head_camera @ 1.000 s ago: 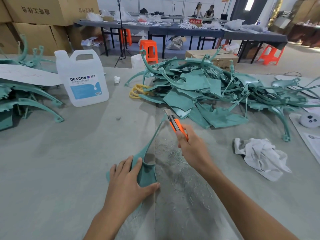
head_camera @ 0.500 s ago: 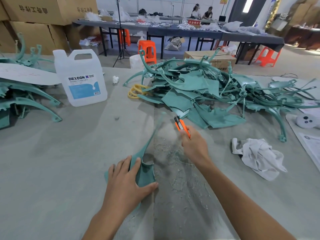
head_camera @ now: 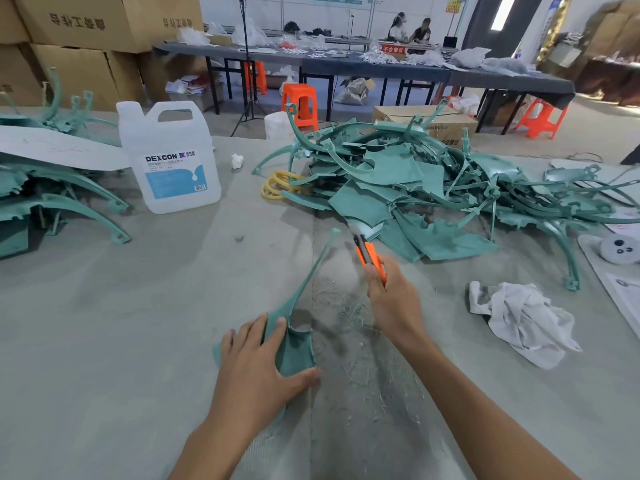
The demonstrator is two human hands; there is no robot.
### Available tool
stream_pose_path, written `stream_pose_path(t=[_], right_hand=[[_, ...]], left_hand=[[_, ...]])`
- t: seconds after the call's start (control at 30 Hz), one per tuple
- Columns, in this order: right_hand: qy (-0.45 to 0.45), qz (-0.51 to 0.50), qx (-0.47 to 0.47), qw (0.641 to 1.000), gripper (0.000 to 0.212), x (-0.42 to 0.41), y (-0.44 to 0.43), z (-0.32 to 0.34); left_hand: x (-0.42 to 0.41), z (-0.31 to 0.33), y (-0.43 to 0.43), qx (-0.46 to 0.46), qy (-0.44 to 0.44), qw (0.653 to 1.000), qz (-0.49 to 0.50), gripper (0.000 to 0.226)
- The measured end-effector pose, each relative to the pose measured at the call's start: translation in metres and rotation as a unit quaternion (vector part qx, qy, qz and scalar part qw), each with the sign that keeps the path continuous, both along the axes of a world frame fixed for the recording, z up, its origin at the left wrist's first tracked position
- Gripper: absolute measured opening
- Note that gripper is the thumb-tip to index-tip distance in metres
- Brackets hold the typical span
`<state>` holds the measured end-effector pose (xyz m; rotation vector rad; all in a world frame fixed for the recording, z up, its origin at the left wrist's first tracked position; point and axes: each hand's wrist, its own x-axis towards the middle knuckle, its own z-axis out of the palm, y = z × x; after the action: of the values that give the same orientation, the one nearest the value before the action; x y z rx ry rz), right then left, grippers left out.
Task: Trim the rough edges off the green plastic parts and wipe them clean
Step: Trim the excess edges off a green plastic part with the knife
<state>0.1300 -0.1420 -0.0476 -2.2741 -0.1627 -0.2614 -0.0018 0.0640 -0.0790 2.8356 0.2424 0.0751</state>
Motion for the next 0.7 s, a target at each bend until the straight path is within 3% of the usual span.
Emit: stream_pose_path(t=[0.17, 0.27, 0.4, 0.7], right_hand=[[-0.066, 0.038, -0.040, 0.996, 0.020, -0.008, -0.005, 0.000], [-0.133, 0.082, -0.101, 0.983, 0.025, -0.011, -0.006, -0.001], [-0.159, 0.099, -0.186, 0.965, 0.038, -0.010, -0.006, -0.001], [-0.259, 0.078, -0.208, 0.940, 0.051, -0.005, -0.010, 0.006]], left_hand=[[-0.001, 0.000, -0.001, 0.002, -0.007, 1.000, 0.003, 0.115], [-0.001, 0.001, -0.001, -0.003, -0.006, 1.000, 0.001, 0.112], [-0.002, 0.000, -0.002, 0.005, 0.001, 1.000, 0.000, 0.106], [0.001, -0.001, 0.001, -0.009, 0.010, 1.000, 0.000, 0.110]])
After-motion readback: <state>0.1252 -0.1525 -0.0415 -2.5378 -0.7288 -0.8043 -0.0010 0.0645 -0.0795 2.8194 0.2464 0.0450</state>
